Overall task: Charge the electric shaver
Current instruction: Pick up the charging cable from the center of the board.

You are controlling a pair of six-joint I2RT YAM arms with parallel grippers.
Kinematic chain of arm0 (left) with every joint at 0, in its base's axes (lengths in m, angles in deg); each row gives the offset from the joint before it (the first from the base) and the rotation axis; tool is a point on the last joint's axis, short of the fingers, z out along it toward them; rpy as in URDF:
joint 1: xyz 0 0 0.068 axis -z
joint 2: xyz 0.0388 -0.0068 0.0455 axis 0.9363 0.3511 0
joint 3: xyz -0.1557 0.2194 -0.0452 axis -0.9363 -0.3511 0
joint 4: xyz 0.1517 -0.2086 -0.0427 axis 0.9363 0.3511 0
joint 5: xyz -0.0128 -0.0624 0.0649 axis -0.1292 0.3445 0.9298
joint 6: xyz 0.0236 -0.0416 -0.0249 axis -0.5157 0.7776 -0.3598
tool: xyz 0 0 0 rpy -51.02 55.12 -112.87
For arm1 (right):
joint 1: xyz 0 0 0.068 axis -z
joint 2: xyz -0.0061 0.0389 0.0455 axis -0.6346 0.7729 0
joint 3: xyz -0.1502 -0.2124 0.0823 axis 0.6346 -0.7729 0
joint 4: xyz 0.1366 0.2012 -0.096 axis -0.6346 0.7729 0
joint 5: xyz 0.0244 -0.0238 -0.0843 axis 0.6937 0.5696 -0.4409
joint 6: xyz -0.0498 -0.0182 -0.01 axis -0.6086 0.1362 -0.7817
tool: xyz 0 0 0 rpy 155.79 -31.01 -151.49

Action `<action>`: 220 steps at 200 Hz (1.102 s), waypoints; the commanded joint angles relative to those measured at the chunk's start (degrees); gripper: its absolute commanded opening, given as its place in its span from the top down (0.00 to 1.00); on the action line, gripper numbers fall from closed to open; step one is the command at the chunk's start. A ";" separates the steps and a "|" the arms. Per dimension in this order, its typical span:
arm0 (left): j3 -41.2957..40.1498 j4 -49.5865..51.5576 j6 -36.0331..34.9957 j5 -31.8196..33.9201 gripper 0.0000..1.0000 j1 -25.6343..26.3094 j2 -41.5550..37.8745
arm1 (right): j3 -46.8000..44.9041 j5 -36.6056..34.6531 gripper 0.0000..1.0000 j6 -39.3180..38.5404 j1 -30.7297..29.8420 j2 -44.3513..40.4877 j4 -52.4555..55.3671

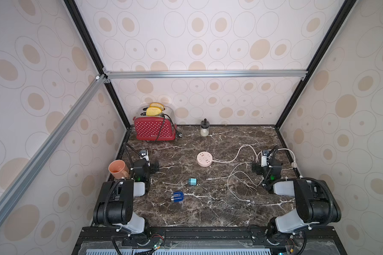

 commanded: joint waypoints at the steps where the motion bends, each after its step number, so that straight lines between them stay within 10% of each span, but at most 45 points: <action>1: 1.77 -1.74 -0.92 0.29 0.01 0.34 0.66 | 0.98 -0.08 0.00 -0.76 0.37 0.65 -0.87; 220: 1.78 -1.71 -0.92 0.30 0.01 0.40 0.58 | -0.13 3.32 0.00 -2.32 0.35 -0.36 -2.05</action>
